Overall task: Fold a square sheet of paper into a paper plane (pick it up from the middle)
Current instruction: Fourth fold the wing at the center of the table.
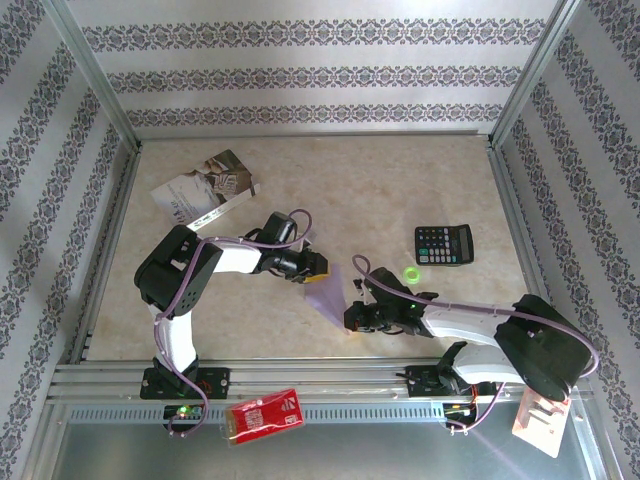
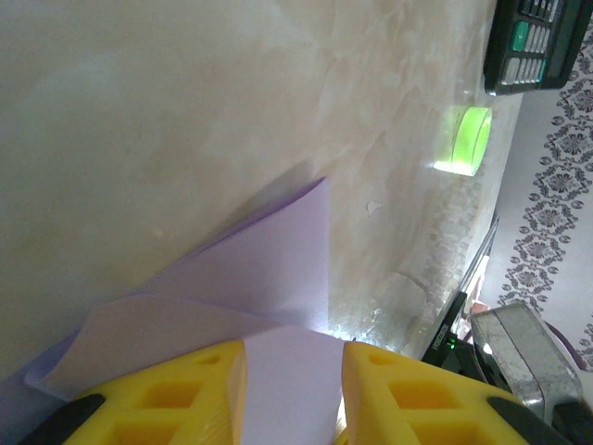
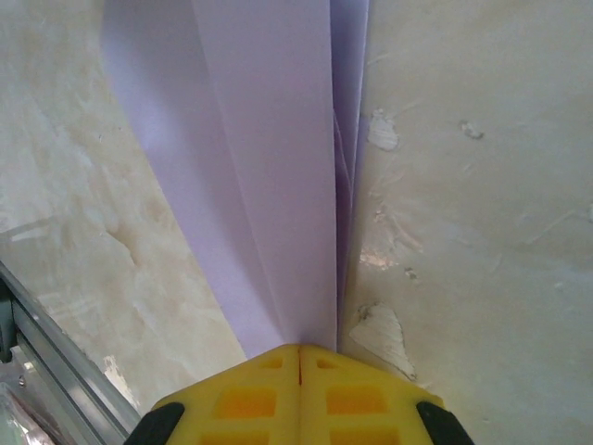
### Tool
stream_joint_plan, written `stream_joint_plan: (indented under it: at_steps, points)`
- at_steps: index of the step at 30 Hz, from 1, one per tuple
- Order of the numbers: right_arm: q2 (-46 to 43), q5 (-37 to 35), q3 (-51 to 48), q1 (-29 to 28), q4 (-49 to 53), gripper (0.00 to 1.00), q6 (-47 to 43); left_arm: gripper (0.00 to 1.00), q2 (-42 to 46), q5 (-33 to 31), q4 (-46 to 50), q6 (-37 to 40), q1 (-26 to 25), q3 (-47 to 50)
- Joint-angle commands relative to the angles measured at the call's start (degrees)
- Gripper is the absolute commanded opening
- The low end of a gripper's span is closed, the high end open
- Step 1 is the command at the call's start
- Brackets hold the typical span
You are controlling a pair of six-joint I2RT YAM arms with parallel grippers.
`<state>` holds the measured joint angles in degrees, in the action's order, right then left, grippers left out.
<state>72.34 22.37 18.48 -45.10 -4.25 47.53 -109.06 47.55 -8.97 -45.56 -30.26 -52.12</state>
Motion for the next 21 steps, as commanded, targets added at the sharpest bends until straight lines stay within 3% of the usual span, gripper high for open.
stream_joint_plan:
  at_steps: [1,6,13,21]
  points:
    - [-0.03,-2.79,-3.6,-0.33,4.9,0.0,1.44,0.34,-1.48,-5.8,6.46,1.32,0.48,-1.82]
    - [-0.27,-4.87,-3.63,-1.43,5.11,0.0,3.61,0.38,2.6,-5.21,7.59,0.01,0.52,-4.0]
    - [0.06,-7.4,-3.84,-2.62,4.95,0.0,7.03,0.39,9.75,-3.99,1.21,-7.55,-0.77,0.38]
    - [1.99,-7.44,-3.65,-2.86,4.94,0.0,7.85,0.25,15.22,-6.46,-4.48,-14.59,-7.7,8.91]
